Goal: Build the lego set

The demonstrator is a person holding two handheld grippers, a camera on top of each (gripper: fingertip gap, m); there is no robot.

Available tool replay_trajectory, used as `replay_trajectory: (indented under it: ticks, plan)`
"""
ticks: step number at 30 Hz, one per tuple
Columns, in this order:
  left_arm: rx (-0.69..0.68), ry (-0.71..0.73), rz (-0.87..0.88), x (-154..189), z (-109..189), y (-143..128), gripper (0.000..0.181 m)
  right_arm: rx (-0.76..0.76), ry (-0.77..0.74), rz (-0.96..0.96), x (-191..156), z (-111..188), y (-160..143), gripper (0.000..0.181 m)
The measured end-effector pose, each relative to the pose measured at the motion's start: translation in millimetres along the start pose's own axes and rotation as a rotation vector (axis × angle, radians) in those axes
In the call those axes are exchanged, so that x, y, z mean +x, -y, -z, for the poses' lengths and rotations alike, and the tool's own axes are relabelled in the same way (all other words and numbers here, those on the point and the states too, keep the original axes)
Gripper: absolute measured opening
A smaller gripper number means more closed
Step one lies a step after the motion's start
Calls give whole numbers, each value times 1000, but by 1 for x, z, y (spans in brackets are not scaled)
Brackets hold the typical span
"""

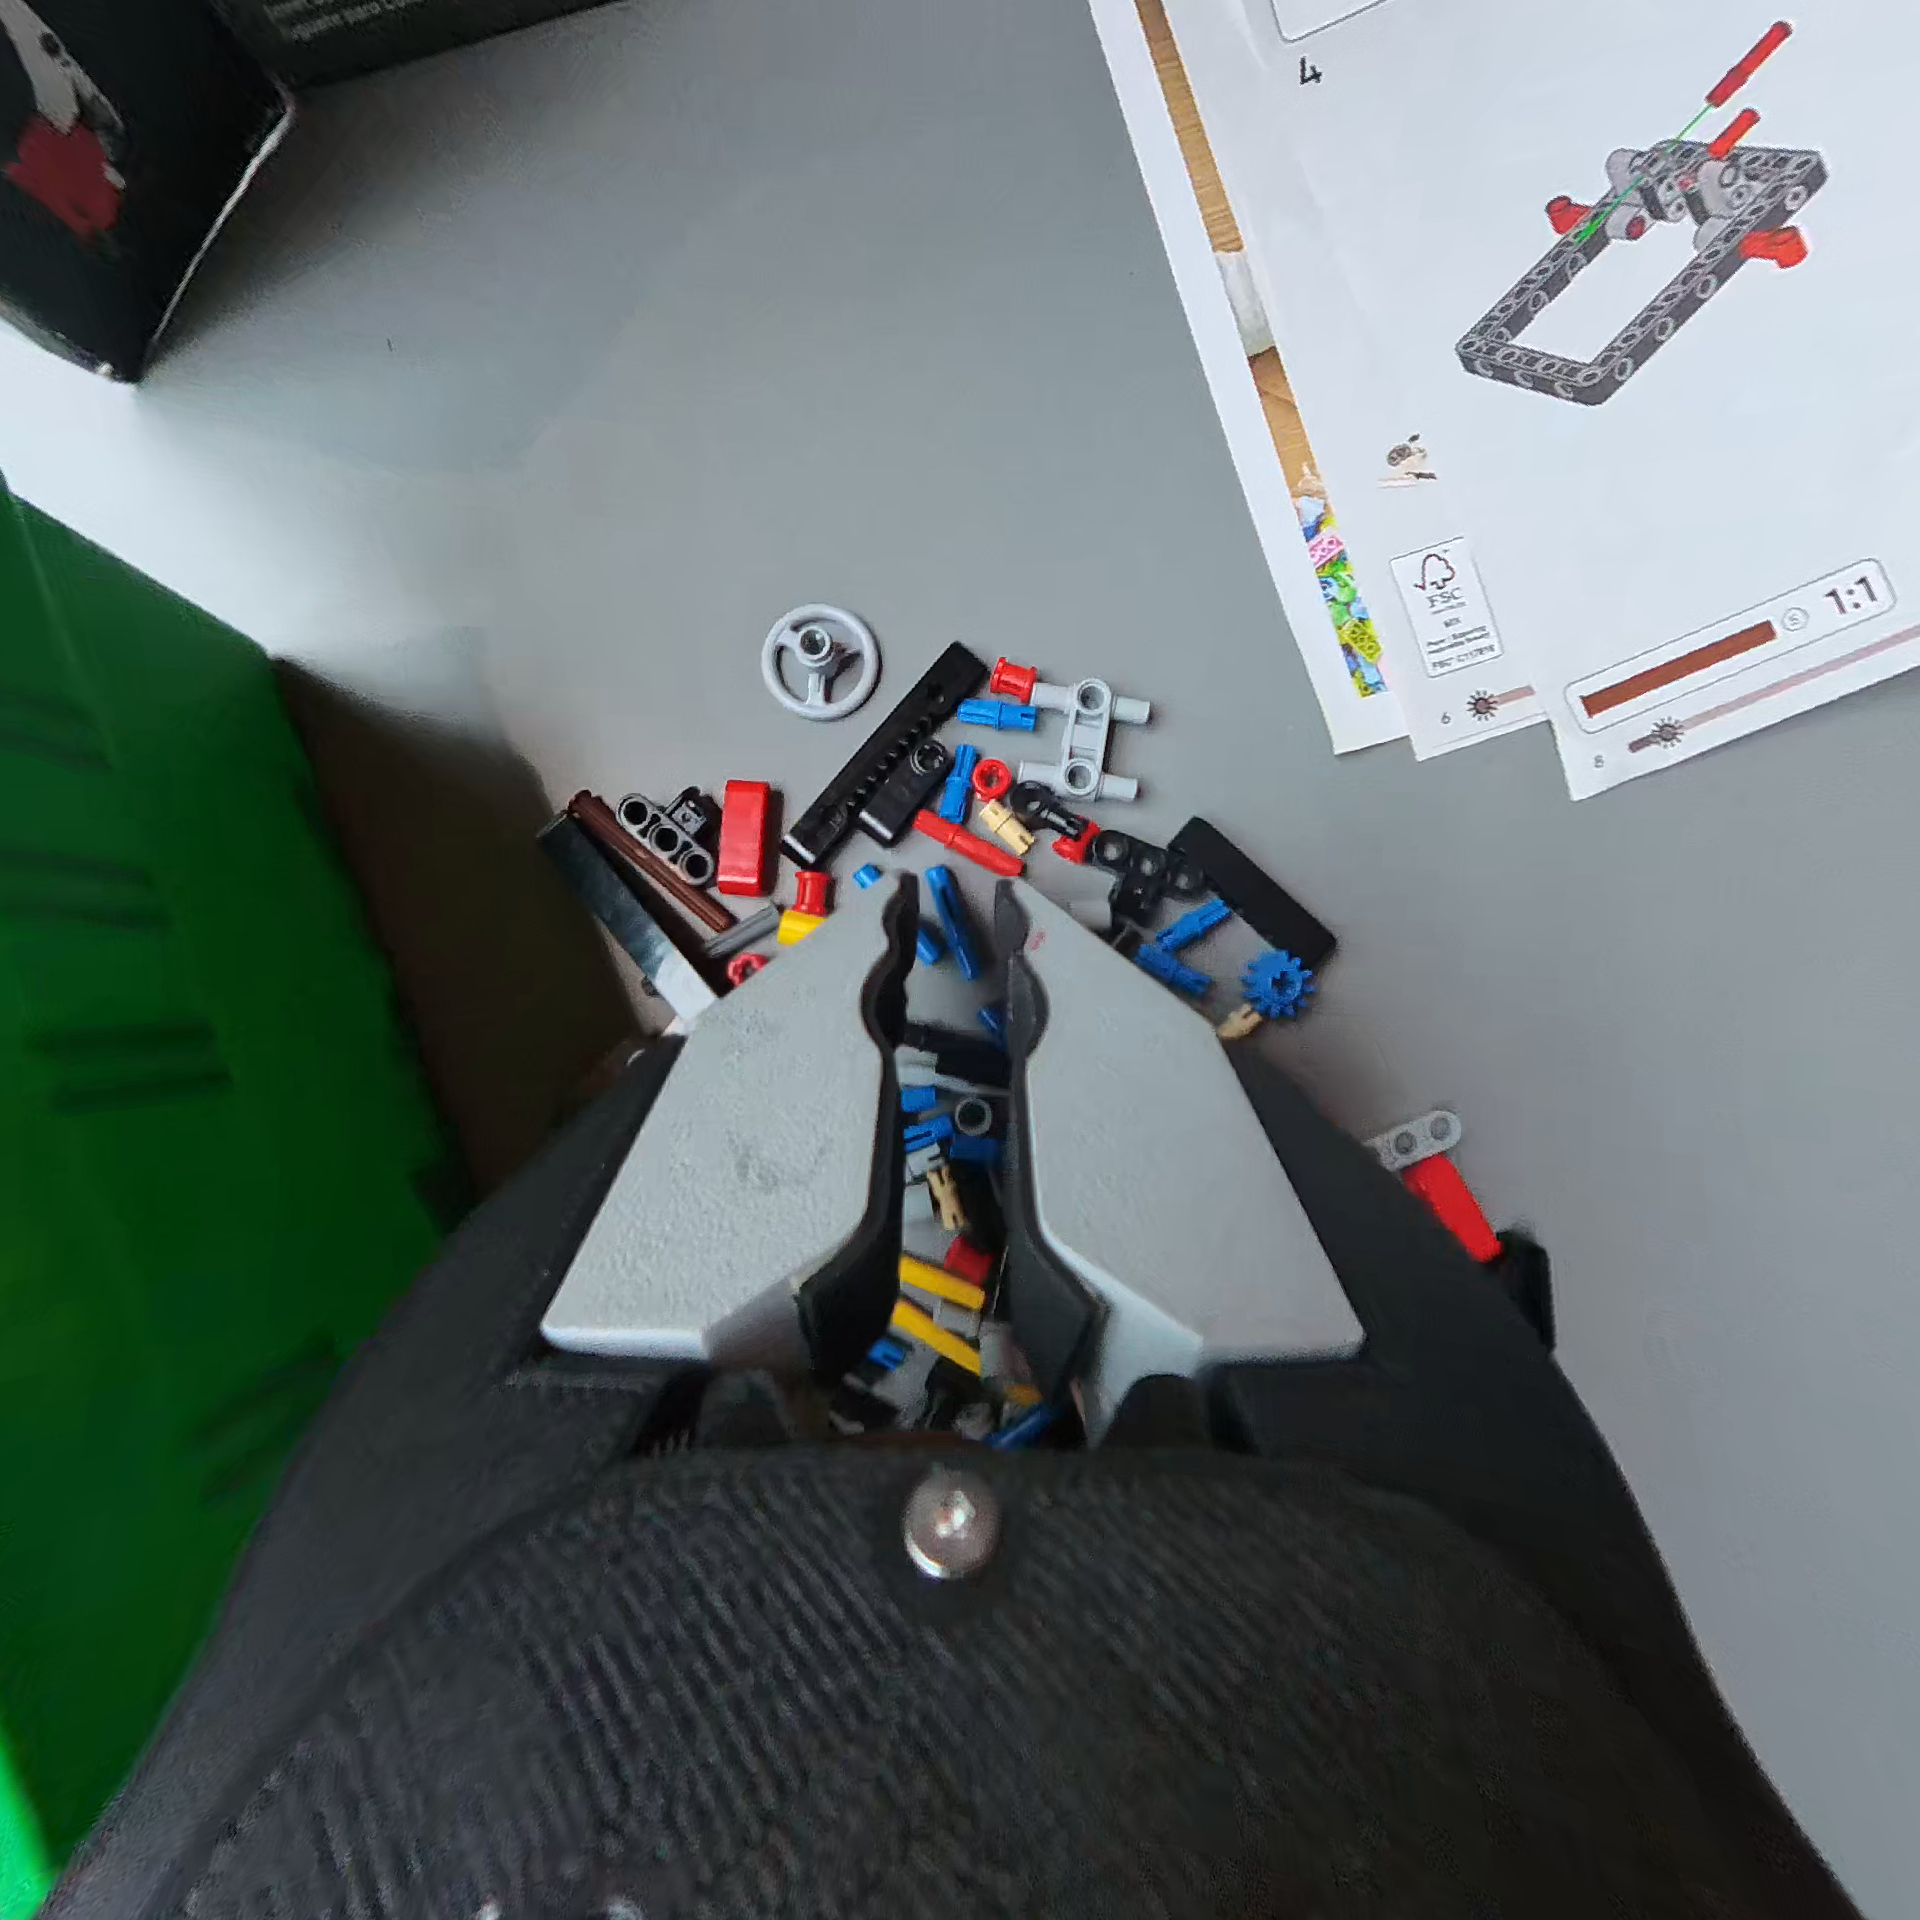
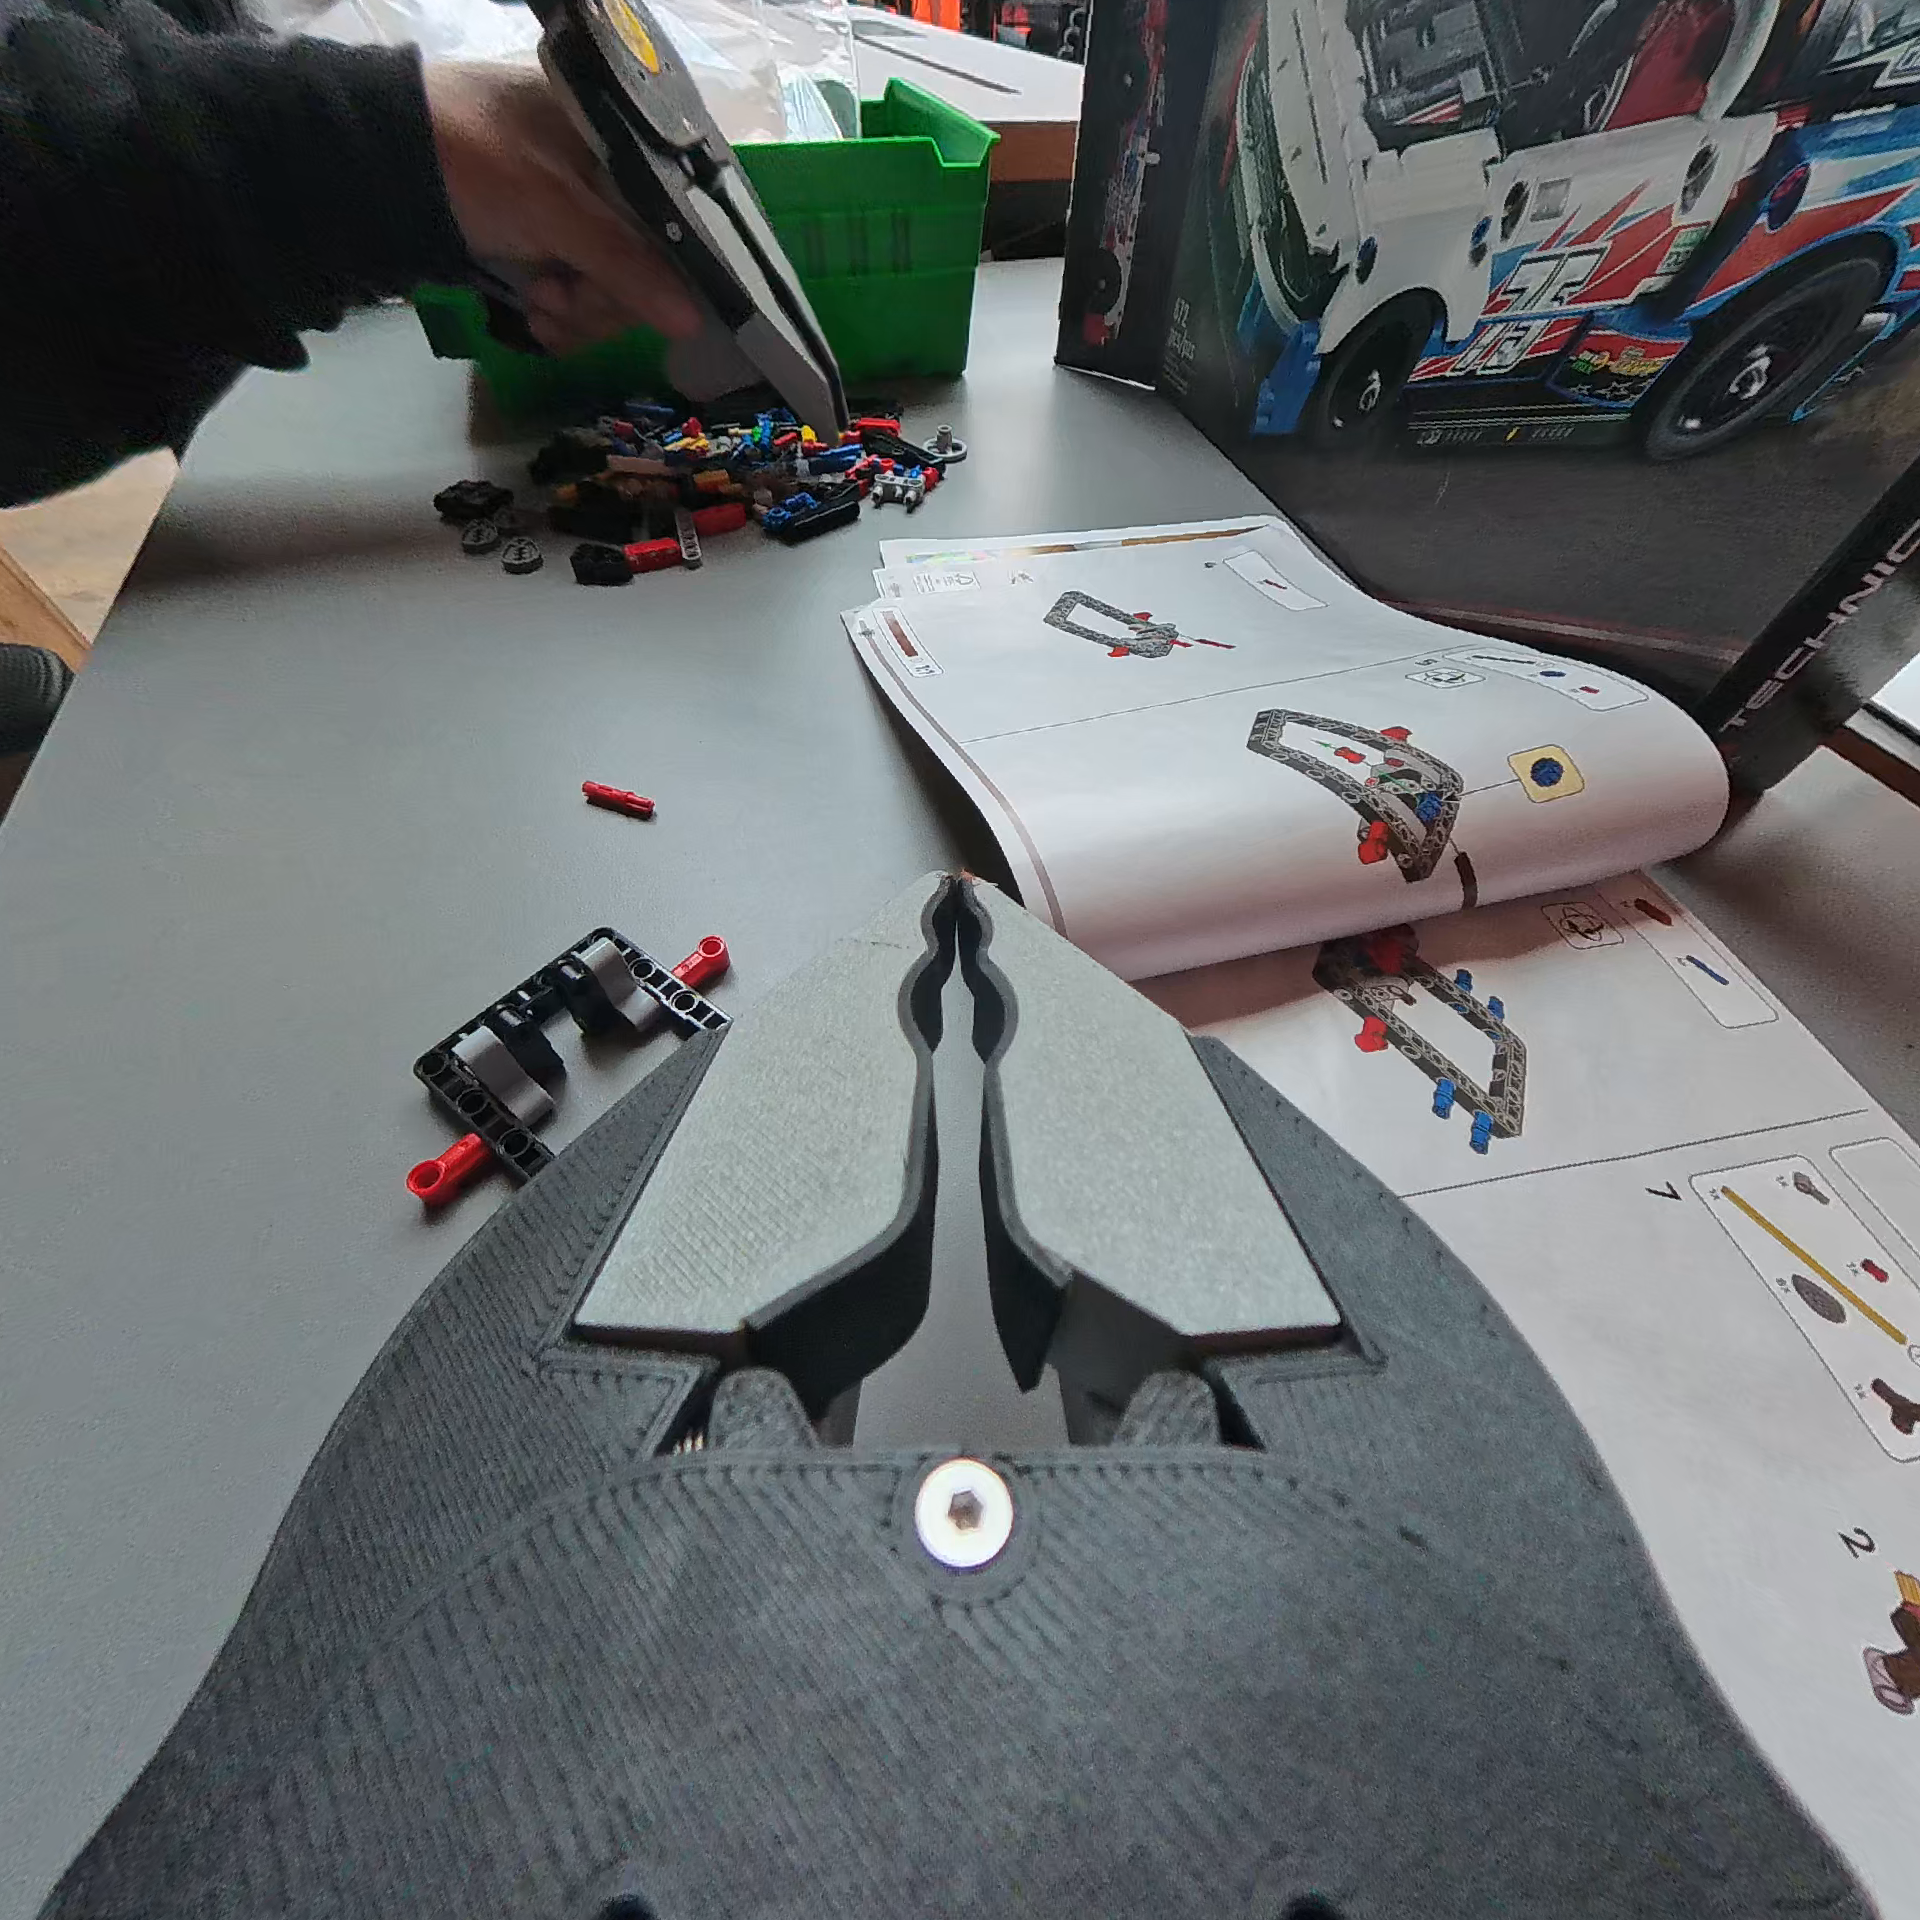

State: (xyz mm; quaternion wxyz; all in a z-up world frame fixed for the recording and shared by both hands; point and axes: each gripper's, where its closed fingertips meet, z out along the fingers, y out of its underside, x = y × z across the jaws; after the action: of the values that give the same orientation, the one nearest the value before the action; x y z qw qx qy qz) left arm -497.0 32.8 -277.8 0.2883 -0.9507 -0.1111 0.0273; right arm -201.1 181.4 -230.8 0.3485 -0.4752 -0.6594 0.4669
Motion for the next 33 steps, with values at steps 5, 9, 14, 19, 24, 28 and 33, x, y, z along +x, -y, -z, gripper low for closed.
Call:
replay_trajectory:
  ticks: [5,9,14,19,24,28,33]
  plan:
    - [-19,-17,4,4,-10,5,13,3,2,1,-1,0,0,0]
    - [-73,16,4,-3,-15,0,12,-2,11,2,-3,0,0,0]
    - [-97,13,-67,0,-14,-2,6,-6,20,5,-6,-1,0,0]
    - [-122,8,-102,2,-13,-5,4,-10,21,11,-7,-2,-1,0]
    - [-142,-21,-133,5,-9,-10,4,-14,26,12,-8,-2,-1,0]
    - [-181,-56,-145,8,-7,-14,4,-18,28,14,-8,-3,-2,0]
    - [-192,-75,-144,9,-7,-14,4,-16,29,10,-8,-2,-1,0]
